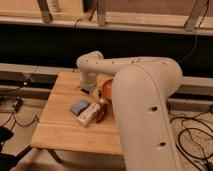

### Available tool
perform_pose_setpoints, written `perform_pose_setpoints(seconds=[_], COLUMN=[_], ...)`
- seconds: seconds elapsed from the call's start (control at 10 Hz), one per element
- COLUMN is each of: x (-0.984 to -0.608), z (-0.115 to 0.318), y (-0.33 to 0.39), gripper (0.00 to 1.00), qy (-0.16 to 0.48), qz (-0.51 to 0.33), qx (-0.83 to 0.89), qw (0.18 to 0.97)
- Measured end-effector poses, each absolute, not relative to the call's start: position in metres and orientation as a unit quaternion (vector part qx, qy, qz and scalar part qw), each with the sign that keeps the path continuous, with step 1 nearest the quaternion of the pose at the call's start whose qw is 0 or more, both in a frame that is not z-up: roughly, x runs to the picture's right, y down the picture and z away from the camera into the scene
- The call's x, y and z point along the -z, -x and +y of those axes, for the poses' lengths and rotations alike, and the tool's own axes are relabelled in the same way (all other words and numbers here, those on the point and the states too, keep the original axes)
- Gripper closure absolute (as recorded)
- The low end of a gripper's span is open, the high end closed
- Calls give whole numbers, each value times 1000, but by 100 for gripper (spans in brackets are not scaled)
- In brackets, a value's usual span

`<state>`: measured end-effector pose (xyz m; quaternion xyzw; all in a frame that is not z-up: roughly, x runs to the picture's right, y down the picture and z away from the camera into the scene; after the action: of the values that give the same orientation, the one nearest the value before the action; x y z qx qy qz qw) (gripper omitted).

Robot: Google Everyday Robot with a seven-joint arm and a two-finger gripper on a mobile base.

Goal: Place the white sponge in the ceramic bowl

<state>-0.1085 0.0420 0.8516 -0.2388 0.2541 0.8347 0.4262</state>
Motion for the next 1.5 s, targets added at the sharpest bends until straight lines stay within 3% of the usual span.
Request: perform_pose_setpoints(seconds=[0.5, 1.0, 1.5], x=[-852, -853, -852], z=[42, 45, 47], y=[109, 147, 146], gripper=[20, 20, 20], qy=[237, 288, 293], qz=[258, 259, 262], qx=[-837, -802, -799], qw=[421, 456, 455])
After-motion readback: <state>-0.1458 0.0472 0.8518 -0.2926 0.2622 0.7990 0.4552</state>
